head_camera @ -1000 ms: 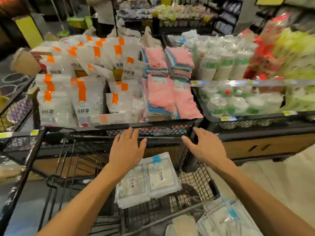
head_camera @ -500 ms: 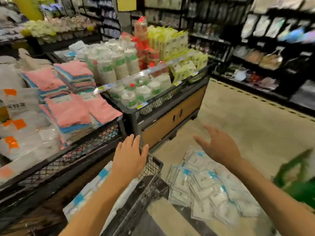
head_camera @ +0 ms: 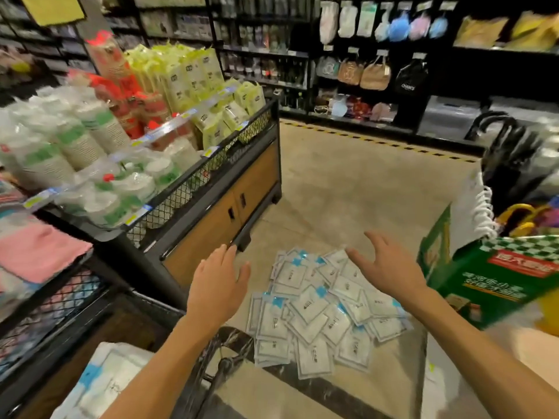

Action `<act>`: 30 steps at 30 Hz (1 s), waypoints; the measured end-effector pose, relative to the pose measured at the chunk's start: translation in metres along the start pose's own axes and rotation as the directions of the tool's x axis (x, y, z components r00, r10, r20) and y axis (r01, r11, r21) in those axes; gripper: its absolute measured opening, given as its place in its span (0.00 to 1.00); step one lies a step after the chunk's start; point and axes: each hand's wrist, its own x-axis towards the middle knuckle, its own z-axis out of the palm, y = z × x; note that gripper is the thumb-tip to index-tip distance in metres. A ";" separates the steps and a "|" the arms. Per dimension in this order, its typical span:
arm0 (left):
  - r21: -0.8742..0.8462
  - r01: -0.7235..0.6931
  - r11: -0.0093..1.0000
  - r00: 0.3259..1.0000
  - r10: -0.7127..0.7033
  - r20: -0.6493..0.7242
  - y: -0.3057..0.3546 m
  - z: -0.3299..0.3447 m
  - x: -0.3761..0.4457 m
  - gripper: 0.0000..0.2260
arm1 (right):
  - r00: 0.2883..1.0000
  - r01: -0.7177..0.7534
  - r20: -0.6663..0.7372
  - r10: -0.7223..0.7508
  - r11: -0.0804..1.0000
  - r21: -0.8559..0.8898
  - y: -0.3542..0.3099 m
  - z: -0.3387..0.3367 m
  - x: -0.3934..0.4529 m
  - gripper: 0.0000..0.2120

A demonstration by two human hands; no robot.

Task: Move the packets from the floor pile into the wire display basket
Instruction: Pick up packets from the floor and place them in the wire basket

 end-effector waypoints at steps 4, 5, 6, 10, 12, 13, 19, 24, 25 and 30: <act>-0.016 -0.021 1.000 0.999 0.022 0.049 0.038 0.025 0.024 0.28 | 0.998 -0.056 0.013 0.056 0.998 -0.030 0.054 -0.006 0.020 0.37; -0.012 -0.029 1.000 0.998 0.029 0.063 0.046 0.031 0.029 0.28 | 0.997 -0.072 0.013 0.073 0.997 -0.033 0.066 -0.006 0.025 0.38; -0.006 -0.035 0.999 0.996 0.036 0.076 0.053 0.036 0.035 0.27 | 0.996 -0.093 0.009 0.093 0.995 -0.036 0.077 -0.006 0.028 0.38; -0.010 -0.072 0.997 0.989 0.073 0.128 0.073 0.056 0.064 0.26 | 0.982 -0.190 0.014 0.191 0.981 -0.050 0.112 0.003 0.043 0.37; -0.013 -0.093 0.996 0.981 0.093 0.168 0.078 0.069 0.081 0.27 | 0.970 -0.237 0.028 0.240 0.969 -0.065 0.125 0.011 0.050 0.37; -0.016 -0.101 0.995 0.977 0.102 0.187 0.080 0.077 0.091 0.27 | 0.964 -0.262 0.035 0.265 0.963 -0.069 0.131 0.016 0.053 0.37; -0.023 -0.191 0.981 0.918 0.187 0.349 0.081 0.126 0.160 0.27 | 0.901 -0.424 0.066 0.428 0.903 -0.073 0.149 0.044 0.068 0.38; -0.003 -0.300 0.954 0.880 0.278 0.384 0.093 0.161 0.223 0.27 | 0.859 -0.506 0.059 0.509 0.860 -0.063 0.161 0.060 0.090 0.34; 0.009 -0.309 0.951 0.875 0.281 0.393 0.097 0.169 0.234 0.27 | 0.853 -0.515 0.060 0.518 0.855 -0.057 0.165 0.064 0.094 0.33; 0.062 -0.408 0.911 0.846 0.351 0.402 0.127 0.219 0.286 0.29 | 0.819 -0.574 0.007 0.574 0.818 -0.039 0.196 0.088 0.122 0.34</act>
